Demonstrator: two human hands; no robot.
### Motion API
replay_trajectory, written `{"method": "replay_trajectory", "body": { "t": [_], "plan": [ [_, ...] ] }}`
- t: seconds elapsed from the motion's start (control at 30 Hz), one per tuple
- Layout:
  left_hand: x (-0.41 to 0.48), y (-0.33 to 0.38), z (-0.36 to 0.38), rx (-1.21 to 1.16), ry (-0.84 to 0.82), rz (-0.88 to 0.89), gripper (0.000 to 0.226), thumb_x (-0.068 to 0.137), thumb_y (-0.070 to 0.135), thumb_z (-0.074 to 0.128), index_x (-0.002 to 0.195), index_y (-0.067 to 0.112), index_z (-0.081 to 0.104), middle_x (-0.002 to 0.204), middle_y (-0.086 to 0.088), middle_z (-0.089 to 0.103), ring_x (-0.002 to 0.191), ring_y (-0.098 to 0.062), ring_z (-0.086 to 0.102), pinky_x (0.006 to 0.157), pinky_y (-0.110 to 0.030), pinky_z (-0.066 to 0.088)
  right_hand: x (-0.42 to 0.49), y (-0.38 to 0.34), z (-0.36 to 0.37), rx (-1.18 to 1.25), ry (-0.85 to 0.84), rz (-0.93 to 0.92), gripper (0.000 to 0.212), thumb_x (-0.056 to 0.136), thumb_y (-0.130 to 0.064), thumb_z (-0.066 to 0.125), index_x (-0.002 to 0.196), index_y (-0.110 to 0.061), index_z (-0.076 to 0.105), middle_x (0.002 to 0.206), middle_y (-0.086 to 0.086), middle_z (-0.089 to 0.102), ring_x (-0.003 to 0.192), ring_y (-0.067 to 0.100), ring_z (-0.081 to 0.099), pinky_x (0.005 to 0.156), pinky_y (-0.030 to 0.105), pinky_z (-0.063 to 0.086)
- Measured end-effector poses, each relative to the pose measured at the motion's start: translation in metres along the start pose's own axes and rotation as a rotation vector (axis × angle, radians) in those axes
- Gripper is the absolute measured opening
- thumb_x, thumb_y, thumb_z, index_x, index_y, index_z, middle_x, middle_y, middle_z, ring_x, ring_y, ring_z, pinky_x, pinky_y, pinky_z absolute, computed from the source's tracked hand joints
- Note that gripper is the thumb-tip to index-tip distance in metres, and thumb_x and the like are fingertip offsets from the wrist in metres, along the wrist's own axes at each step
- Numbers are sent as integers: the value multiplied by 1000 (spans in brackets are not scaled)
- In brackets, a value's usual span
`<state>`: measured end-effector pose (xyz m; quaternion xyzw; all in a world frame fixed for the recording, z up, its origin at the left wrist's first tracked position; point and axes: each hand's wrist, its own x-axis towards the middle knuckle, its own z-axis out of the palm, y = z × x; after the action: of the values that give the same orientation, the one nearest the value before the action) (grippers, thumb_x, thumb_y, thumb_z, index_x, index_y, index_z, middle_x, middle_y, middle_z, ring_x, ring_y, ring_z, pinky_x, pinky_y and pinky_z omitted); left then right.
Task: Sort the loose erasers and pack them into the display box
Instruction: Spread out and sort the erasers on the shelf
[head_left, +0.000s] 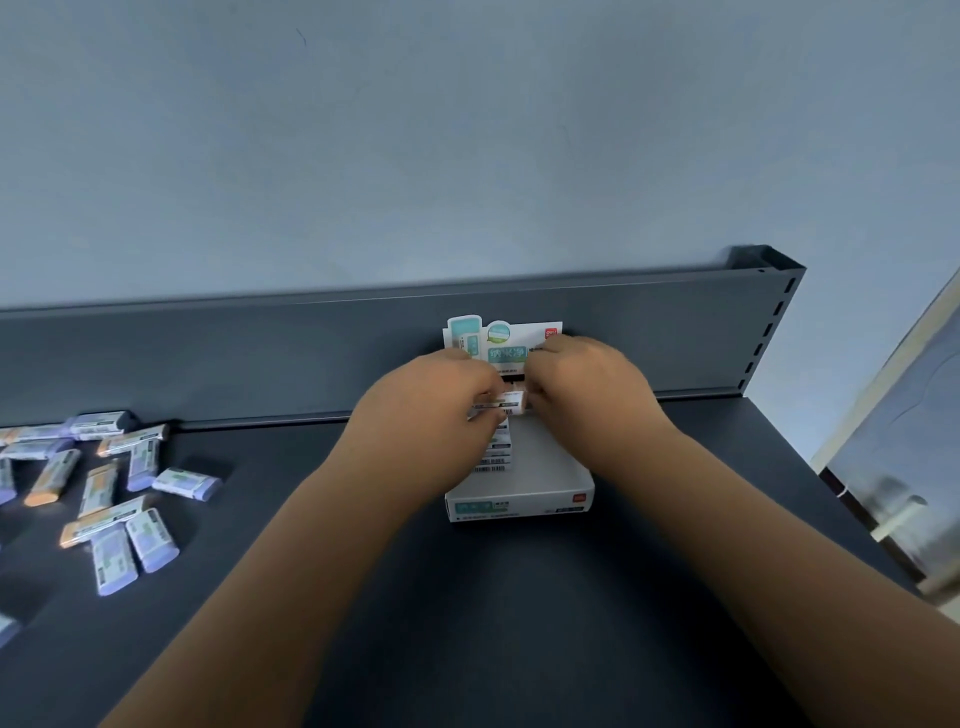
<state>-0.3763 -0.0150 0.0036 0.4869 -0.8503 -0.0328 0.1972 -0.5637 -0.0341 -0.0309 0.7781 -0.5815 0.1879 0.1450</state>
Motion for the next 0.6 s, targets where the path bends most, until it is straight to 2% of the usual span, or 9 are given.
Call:
{"method": "replay_trajectory", "body": {
  "t": [0.1, 0.13, 0.23, 0.4, 0.5, 0.6],
  "plan": [
    [4, 2, 5, 18, 8, 17, 17, 94, 37, 59, 106, 31, 70, 105, 8, 62, 99, -16, 57, 77, -35, 52, 0, 1, -14, 85, -82, 110, 18, 85, -32, 71, 83, -15, 65, 91, 1, 57, 83, 25, 55, 63, 34, 47],
    [7, 3, 6, 30, 1, 24, 16, 94, 37, 59, 103, 30, 70, 102, 7, 62, 97, -17, 57, 75, -35, 52, 0, 2, -19, 126, -105, 150, 17, 84, -35, 71, 84, -18, 66, 92, -1, 56, 84, 23, 55, 66, 34, 48],
    [21, 9, 12, 106, -38, 60, 15, 92, 36, 58, 88, 26, 68, 92, 5, 62, 90, -20, 57, 69, -34, 52, 0, 9, -31, 166, -100, 245, 4, 83, -27, 66, 85, -25, 68, 91, -4, 59, 86, 20, 58, 69, 34, 52],
    [43, 21, 25, 131, -126, 51, 20, 89, 33, 52, 70, 26, 54, 82, 1, 60, 83, -27, 58, 68, -37, 55, -5, 13, -41, 188, -80, 358, 20, 78, -15, 57, 87, -28, 71, 91, -9, 68, 88, 19, 63, 72, 38, 58],
    [47, 25, 33, 149, -148, 62, 21, 91, 37, 50, 83, 25, 66, 88, -2, 64, 87, -29, 60, 69, -36, 53, -10, 12, -40, 212, -125, 355, 28, 78, -12, 57, 92, -29, 74, 95, -9, 70, 90, 19, 64, 74, 37, 58],
    [47, 28, 36, 179, -159, 74, 24, 94, 35, 48, 94, 22, 69, 90, -1, 61, 91, -28, 58, 70, -33, 48, -13, 11, -38, 216, -152, 351, 23, 80, -18, 59, 91, -28, 76, 95, -7, 71, 90, 21, 65, 74, 38, 58]
  ]
}}
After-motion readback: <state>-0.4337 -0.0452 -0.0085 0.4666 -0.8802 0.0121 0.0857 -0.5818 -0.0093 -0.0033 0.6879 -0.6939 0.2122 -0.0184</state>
